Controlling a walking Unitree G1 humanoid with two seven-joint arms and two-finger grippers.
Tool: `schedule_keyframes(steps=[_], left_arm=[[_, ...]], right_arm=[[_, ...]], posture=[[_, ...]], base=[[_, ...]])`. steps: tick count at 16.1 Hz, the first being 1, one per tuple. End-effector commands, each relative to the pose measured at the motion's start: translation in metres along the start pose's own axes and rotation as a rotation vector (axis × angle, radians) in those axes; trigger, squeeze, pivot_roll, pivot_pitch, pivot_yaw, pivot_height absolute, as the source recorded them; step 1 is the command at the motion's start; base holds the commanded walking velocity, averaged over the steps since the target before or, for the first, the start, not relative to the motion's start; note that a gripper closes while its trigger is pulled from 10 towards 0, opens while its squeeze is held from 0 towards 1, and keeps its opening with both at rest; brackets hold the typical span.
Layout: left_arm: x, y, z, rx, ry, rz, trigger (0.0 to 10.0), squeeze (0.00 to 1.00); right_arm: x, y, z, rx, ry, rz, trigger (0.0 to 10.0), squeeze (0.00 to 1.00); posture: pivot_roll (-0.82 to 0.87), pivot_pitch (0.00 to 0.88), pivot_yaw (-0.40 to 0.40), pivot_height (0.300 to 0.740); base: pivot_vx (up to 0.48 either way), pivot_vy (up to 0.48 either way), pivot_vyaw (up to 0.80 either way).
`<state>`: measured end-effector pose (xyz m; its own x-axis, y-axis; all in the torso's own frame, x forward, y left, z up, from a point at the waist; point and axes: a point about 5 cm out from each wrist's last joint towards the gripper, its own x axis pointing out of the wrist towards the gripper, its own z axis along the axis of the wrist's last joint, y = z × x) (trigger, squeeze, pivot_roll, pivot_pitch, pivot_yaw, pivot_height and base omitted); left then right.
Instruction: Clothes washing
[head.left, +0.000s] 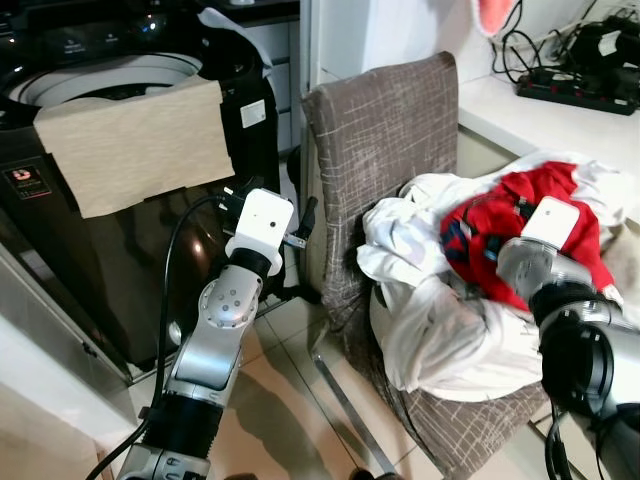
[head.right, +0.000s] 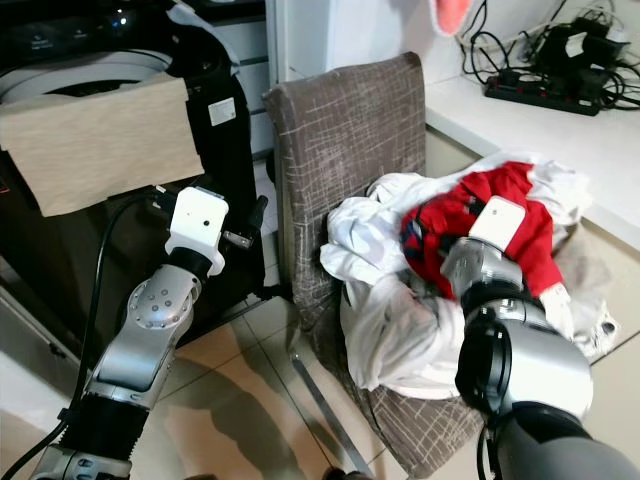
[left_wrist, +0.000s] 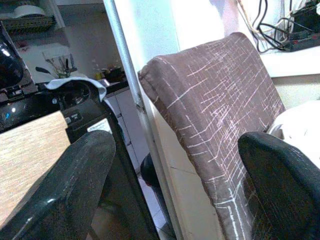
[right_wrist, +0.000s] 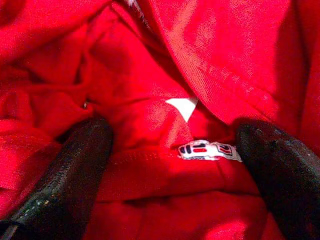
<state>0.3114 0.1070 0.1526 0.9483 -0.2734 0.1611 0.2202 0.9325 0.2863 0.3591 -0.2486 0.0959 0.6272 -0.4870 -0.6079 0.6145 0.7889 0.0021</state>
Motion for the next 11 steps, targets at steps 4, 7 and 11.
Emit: schedule_keyframes(steps=[4, 7, 11], left_arm=[[0.005, 0.0, 0.01, 0.001, -0.035, -0.004, 10.0, 0.0], [0.005, 0.0, 0.011, 0.001, -0.038, -0.007, 10.0, 0.0], [0.004, 0.0, 0.01, 0.001, -0.035, -0.006, 10.0, 0.0]], right_arm=[[0.004, -0.002, -0.024, -0.057, 0.034, 0.04, 0.0, 0.0], [0.0, 0.013, -0.03, -0.073, 0.032, 0.112, 0.0, 0.0], [-0.001, 0.019, -0.022, -0.133, -0.066, 0.199, 0.0, 1.0]], posture=[[0.03, 0.0, -0.026, 0.74], [0.04, 0.0, -0.023, 0.74], [0.04, 0.001, -0.023, 0.74]], base=[[0.0, 0.0, 0.0], [0.0, 0.0, 0.0], [0.0, 0.0, 0.0]])
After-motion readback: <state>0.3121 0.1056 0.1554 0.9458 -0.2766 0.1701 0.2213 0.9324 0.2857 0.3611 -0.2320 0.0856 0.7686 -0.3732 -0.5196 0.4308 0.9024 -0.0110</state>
